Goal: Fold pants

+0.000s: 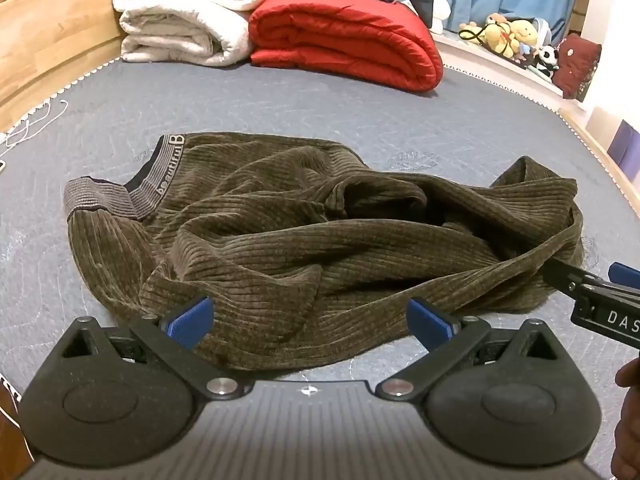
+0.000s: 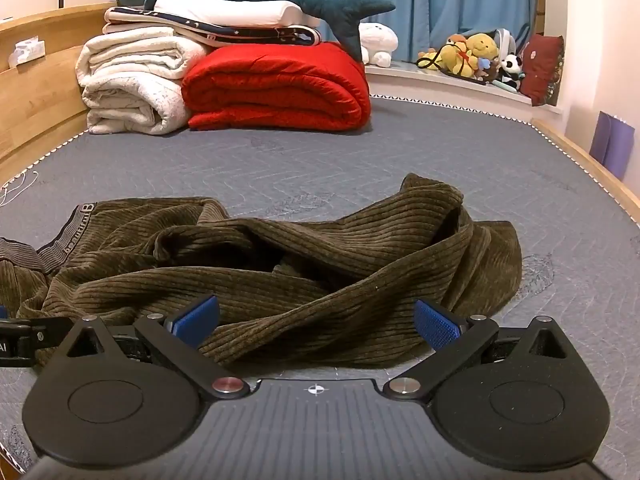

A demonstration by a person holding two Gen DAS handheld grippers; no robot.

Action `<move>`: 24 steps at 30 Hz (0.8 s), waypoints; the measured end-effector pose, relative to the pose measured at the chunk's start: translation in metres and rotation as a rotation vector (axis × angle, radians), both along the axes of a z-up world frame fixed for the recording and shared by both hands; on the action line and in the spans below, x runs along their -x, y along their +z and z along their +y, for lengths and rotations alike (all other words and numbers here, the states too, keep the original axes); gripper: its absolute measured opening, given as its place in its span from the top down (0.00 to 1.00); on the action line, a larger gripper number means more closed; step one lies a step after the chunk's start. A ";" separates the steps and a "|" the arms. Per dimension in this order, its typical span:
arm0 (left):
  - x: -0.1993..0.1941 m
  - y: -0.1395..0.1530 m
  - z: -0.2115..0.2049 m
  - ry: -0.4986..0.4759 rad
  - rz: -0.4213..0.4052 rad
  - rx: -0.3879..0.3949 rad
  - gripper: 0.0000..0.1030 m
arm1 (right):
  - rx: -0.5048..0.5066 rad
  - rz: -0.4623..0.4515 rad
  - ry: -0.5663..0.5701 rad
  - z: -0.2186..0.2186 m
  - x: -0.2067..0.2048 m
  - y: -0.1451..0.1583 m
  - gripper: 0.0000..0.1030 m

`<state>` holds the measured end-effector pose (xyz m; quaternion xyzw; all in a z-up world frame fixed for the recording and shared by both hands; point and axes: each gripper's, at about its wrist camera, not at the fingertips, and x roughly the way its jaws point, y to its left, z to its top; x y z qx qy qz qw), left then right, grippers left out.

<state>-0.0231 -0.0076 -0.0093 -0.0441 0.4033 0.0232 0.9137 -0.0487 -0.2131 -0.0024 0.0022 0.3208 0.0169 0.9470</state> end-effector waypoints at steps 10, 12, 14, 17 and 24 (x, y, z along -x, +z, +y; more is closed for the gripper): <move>0.000 -0.001 0.000 0.005 0.003 0.004 0.00 | 0.005 0.011 -0.005 0.001 0.000 0.001 0.00; 0.000 -0.001 0.000 0.005 0.005 0.006 0.00 | -0.003 -0.001 -0.003 0.000 0.005 -0.002 0.00; 0.001 -0.001 0.001 0.007 0.004 0.006 0.00 | -0.002 0.003 -0.003 -0.001 0.003 0.000 0.00; 0.001 -0.001 0.001 0.006 0.005 0.007 0.00 | -0.005 -0.003 -0.002 0.000 0.003 -0.001 0.00; 0.001 -0.001 0.000 0.006 0.005 0.010 0.00 | -0.004 -0.003 -0.003 0.001 0.001 -0.005 0.00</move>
